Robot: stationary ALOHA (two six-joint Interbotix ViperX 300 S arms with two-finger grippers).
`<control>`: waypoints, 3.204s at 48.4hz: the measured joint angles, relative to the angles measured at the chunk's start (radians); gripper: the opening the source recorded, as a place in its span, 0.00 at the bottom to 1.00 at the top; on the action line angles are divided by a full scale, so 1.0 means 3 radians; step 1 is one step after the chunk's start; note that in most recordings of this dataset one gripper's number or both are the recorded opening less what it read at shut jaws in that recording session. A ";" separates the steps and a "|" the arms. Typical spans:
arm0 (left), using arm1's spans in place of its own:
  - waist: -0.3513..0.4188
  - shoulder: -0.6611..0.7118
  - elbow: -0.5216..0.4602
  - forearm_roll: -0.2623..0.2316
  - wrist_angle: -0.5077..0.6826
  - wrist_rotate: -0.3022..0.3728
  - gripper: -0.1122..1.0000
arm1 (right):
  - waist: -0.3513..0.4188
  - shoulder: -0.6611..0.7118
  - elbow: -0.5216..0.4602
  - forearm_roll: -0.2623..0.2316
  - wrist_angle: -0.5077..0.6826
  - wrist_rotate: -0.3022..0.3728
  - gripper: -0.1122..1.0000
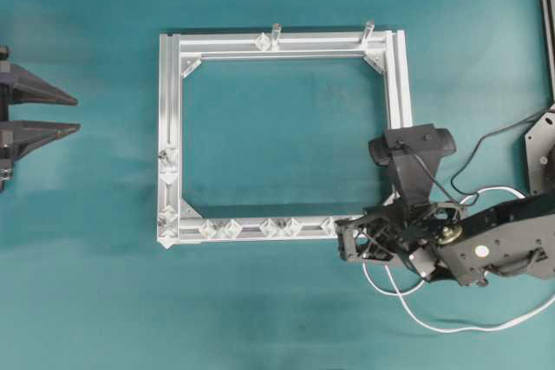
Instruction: Move the cable alternately left and right between 8 closely spaced pins so it hooks onto each one.
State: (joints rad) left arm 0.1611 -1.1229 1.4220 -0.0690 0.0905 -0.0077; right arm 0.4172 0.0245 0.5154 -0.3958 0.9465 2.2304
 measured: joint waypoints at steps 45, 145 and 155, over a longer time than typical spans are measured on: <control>0.0000 0.0000 0.0000 0.0000 0.0000 0.0000 0.61 | -0.0337 0.0000 0.0020 -0.0005 -0.0005 -0.0378 0.27; 0.0005 0.0000 0.0000 0.0000 0.0000 -0.0005 0.61 | -0.0726 0.0465 -0.0670 -0.0010 -0.0271 -0.0828 0.27; 0.0000 0.0000 0.0000 0.0000 0.0000 -0.0005 0.61 | -0.0547 0.0537 -0.0716 0.0087 -0.0271 -0.0670 0.27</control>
State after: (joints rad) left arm 0.1611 -1.1229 1.4220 -0.0690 0.0905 -0.0092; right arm 0.2531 0.1856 0.3007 -0.3697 0.8652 2.0295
